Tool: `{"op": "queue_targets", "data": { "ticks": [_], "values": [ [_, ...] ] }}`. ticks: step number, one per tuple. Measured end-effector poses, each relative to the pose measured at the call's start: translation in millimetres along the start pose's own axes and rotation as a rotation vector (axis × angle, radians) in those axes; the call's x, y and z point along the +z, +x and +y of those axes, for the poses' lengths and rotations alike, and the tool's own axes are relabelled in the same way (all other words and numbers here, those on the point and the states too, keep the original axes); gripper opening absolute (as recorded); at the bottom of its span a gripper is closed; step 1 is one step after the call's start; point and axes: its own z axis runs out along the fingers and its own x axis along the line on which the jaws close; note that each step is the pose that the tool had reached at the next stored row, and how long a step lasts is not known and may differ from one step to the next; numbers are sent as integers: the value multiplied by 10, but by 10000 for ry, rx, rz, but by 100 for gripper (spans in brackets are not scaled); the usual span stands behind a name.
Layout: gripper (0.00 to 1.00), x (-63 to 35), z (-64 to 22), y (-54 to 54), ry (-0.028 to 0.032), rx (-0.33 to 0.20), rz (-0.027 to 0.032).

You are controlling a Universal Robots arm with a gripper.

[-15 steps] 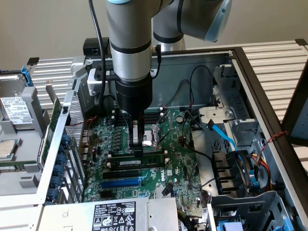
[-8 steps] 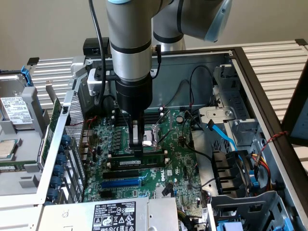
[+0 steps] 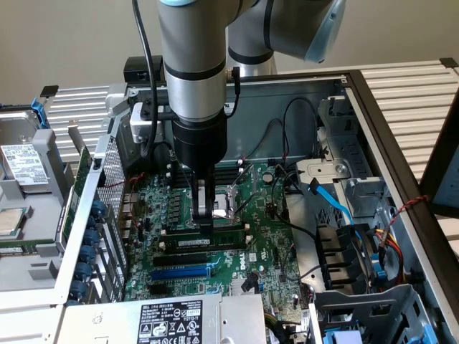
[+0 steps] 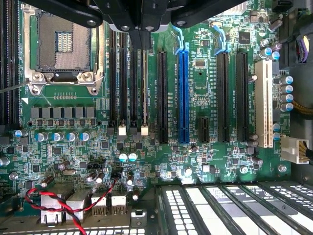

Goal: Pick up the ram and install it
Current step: 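Press down the ram until it locks into place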

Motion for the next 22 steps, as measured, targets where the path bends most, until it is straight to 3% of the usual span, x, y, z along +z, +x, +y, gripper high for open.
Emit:
{"op": "queue_targets", "data": {
  "ticks": [22],
  "values": [
    [10,4,0,1,0,0,0]
  ]
}}
